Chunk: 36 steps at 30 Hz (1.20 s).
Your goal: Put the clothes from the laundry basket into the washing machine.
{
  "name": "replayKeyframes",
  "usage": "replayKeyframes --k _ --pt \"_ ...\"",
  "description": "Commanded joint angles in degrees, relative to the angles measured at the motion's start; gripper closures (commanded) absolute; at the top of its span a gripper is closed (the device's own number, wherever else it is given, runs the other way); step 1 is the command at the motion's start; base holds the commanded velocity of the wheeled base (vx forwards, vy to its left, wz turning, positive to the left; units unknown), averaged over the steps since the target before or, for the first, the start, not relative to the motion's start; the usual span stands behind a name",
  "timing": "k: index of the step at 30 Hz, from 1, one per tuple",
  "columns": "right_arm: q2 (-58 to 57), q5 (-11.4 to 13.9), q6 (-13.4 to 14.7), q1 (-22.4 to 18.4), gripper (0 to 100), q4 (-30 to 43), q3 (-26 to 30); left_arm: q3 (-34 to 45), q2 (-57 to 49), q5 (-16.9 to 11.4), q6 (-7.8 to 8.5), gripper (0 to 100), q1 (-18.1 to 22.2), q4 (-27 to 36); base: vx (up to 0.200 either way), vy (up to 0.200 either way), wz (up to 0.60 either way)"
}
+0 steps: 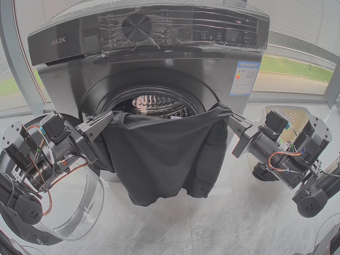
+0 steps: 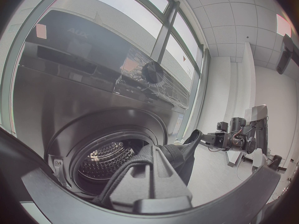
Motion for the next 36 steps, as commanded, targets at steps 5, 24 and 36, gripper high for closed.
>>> replayKeyframes --k 5,24,36 --pt "0.05 -0.03 0.01 0.33 100 0.07 0.06 4.55 0.84 -0.63 0.43 0 -0.64 0.12 0.000 0.000 0.00" --pt "3.56 -0.47 0.19 5.42 100 -0.28 -0.02 10.97 9.10 -3.62 5.44 0 -5.83 -0.06 0.000 0.000 0.00" --pt "4.27 0.94 0.10 6.13 100 -0.28 -3.98 6.93 21.05 -3.62 10.36 0 -7.58 -0.32 0.000 0.000 0.00"
